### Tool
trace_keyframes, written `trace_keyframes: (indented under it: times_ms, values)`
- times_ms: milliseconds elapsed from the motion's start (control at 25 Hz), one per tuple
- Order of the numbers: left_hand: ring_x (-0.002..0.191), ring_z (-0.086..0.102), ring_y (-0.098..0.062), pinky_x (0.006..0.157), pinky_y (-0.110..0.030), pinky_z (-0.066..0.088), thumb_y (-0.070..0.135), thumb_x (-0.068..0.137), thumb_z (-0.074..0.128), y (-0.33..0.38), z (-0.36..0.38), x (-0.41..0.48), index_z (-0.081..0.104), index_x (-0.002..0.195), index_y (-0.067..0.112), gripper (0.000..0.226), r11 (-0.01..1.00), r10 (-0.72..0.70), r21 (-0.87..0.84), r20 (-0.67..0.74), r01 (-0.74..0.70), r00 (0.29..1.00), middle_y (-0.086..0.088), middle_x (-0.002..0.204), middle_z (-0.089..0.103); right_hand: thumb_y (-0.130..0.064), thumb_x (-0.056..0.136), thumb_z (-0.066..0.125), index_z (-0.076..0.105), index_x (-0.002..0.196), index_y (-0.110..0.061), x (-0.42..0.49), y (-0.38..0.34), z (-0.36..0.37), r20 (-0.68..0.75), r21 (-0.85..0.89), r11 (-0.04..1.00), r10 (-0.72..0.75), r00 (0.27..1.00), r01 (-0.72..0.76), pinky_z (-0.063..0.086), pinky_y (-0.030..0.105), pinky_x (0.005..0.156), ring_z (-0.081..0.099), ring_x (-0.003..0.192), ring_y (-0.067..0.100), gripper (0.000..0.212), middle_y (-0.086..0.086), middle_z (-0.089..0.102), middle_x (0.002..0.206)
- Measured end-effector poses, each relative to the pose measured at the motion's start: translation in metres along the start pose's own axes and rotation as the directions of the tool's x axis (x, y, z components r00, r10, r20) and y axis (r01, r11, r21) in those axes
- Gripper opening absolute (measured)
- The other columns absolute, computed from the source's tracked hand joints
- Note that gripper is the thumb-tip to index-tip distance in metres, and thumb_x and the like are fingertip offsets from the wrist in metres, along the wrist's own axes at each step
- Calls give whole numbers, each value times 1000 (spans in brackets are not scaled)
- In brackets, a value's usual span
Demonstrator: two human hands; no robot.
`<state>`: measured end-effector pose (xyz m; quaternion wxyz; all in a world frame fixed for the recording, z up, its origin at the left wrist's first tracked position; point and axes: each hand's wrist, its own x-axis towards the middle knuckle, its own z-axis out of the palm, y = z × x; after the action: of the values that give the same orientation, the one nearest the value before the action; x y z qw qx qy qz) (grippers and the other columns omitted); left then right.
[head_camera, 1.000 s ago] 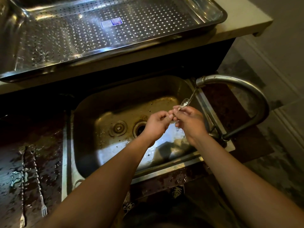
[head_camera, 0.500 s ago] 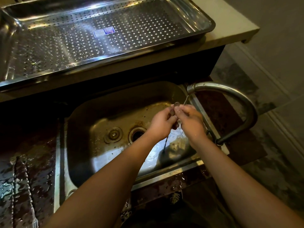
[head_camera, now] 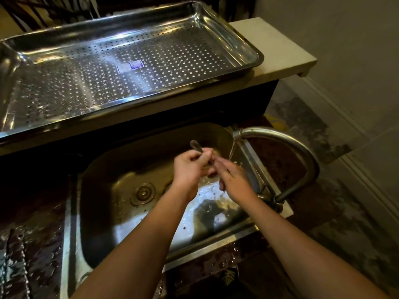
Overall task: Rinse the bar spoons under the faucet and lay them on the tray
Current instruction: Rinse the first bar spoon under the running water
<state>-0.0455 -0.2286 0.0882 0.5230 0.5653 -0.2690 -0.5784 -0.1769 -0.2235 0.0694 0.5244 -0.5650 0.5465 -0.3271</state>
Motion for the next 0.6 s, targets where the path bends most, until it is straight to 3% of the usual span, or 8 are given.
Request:
trace_keyframes:
  times_ms: [120, 280, 440, 520, 600]
  values:
    - [85, 70, -24, 81, -38, 59, 5, 91, 61, 7, -13, 1, 68, 98, 1, 11, 992, 6, -123, -39, -11, 999, -14, 85, 70, -45, 100, 47, 67, 76, -42, 7, 5, 2, 0, -265, 960, -92, 996, 89, 40, 32, 56, 55, 63, 16, 30, 0, 62, 70]
    - [84, 70, -22, 79, -35, 60, 7, 92, 60, 13, -22, -5, 68, 97, 4, 11, 974, 20, -224, -59, -33, 998, -12, 84, 70, -60, 95, 43, 67, 81, -26, 19, -4, 9, 2, -358, 926, -128, 992, 121, 49, 36, 63, 62, 71, 18, 44, -3, 66, 73]
    - [88, 71, -25, 81, -39, 59, 9, 94, 56, 30, -61, -1, 65, 101, 4, 12, 905, -3, -416, -220, -91, 975, -12, 88, 69, -51, 96, 51, 63, 75, -20, 19, -5, -10, -137, -446, 892, 10, 991, -70, 45, 30, 59, 59, 69, 17, 39, -1, 63, 74]
    - [93, 70, -27, 82, -40, 59, 9, 95, 54, 27, -75, -3, 64, 103, 4, 13, 872, -65, -484, -267, -75, 961, -14, 94, 68, -43, 92, 63, 66, 78, -17, 19, 0, -8, -262, -282, 943, 103, 960, -178, 47, 31, 63, 60, 69, 18, 30, 3, 66, 77]
    - [97, 68, -28, 84, -40, 58, 8, 96, 51, 20, -76, -8, 61, 103, 4, 12, 832, -143, -554, -282, -39, 949, -15, 98, 65, -25, 89, 71, 67, 86, -7, 22, -1, -2, -317, 237, 948, 283, 905, -213, 49, 32, 65, 57, 65, 15, 19, 7, 65, 79]
